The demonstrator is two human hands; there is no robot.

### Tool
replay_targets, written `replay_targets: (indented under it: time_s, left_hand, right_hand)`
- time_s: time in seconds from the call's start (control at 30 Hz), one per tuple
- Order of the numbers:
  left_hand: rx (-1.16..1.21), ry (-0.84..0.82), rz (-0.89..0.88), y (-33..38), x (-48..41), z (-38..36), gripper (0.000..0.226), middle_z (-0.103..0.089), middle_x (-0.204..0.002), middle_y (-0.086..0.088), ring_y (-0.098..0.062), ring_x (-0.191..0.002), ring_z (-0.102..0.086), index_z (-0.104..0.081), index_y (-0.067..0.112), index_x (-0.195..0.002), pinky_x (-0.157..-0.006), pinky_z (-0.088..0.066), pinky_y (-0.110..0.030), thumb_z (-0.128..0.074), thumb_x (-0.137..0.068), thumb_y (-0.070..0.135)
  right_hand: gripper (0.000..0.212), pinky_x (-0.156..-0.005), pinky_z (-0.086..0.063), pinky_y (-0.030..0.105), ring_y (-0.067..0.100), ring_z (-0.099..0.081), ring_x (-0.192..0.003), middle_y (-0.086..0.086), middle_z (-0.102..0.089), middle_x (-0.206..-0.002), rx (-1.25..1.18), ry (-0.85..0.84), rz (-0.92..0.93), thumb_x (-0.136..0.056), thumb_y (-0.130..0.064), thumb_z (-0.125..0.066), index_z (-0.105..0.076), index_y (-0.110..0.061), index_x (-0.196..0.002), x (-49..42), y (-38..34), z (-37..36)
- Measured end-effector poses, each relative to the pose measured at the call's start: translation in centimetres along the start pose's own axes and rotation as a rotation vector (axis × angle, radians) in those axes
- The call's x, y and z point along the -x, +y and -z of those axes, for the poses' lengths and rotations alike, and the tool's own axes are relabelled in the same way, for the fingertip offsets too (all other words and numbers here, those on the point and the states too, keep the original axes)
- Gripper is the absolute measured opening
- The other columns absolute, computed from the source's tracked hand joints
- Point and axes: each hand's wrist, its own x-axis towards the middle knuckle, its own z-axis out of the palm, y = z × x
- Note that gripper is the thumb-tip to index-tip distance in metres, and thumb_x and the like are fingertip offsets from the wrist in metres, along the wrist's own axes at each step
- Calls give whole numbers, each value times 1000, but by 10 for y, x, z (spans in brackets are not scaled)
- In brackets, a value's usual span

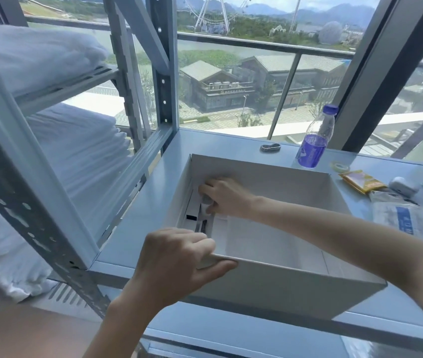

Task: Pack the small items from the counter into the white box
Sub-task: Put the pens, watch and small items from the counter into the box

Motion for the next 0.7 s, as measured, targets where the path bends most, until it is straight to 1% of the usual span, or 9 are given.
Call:
replay_targets:
  time_s: [0.1, 0.2, 0.33, 0.4, 0.5, 0.57, 0.6, 0.67, 0.7]
  left_hand:
    - [-8, -47, -7, 1, -1, 2, 61, -39, -42, 6, -12, -38, -39, -41, 18, -48, -43, -17, -19, -37, -86, 66]
    - [-20, -114, -3, 1, -2, 4, 65, -41, -41, 10, -9, -37, -39, -44, 20, -49, -38, -18, -19, -25, -88, 68]
    - [3, -177, 6, 10, -9, -1, 65, -42, -41, 14, -2, -36, -39, -47, 27, -51, -36, -20, -17, -17, -89, 71]
    - [27, -192, -31, 23, -16, -9, 66, -45, -42, 15, -3, -35, -41, -50, 28, -52, -36, -20, -17, -15, -90, 70]
    - [42, -198, -116, 52, -31, -23, 67, -46, -40, 13, -5, -32, -42, -49, 26, -52, -34, -26, -20, -13, -92, 66]
    - [78, -196, -139, 75, -41, -32, 63, -45, -40, 12, -6, -31, -42, -48, 26, -52, -34, -24, -20, -16, -92, 64]
    - [114, -197, -136, 86, -45, -35, 60, -48, -42, 13, -6, -32, -44, -50, 27, -54, -34, -27, -20, -19, -91, 63]
    - [226, -199, -106, 109, -53, -39, 54, -56, -53, 17, -3, -38, -51, -56, 30, -64, -35, -39, -22, -23, -90, 63]
    - [273, -195, -81, 120, -58, -40, 50, -60, -61, 19, -2, -43, -55, -59, 31, -71, -37, -41, -21, -24, -91, 62]
  right_hand:
    - [40, -66, -45, 30, 24, -62, -88, 2, -61, -102, -142, -31, -39, -75, -31, -72, -55, -16, -109, 7, 6, 13]
    - [36, -69, -47, 31, 17, -62, -91, 0, -56, -110, -179, -20, -65, -81, -35, -67, -56, -22, -112, 27, 14, 35]
    - [26, -73, -53, 34, 9, -63, -85, -3, -61, -106, -237, 7, -100, -83, -26, -67, -62, -18, -107, 72, 29, 61]
    - [22, -73, -54, 31, 6, -63, -80, -5, -63, -101, -258, 45, -138, -83, -23, -68, -64, -16, -104, 99, 34, 70]
    - [18, -70, -55, 25, 4, -61, -74, -6, -63, -90, -285, 123, -163, -82, -15, -68, -66, -11, -100, 143, 40, 82]
    - [15, -70, -55, 22, 4, -61, -73, -2, -65, -89, -304, 189, -189, -82, -10, -68, -66, -7, -97, 176, 48, 88]
    - [14, -70, -56, 21, 4, -62, -73, 0, -66, -89, -311, 224, -203, -82, -8, -68, -66, -6, -96, 193, 53, 91]
    - [12, -72, -55, 20, 5, -62, -75, 2, -67, -89, -329, 301, -244, -82, -7, -67, -66, -5, -94, 228, 65, 95]
    - [12, -73, -54, 19, 6, -63, -76, 3, -67, -90, -334, 339, -279, -82, -7, -67, -67, -5, -94, 246, 71, 97]
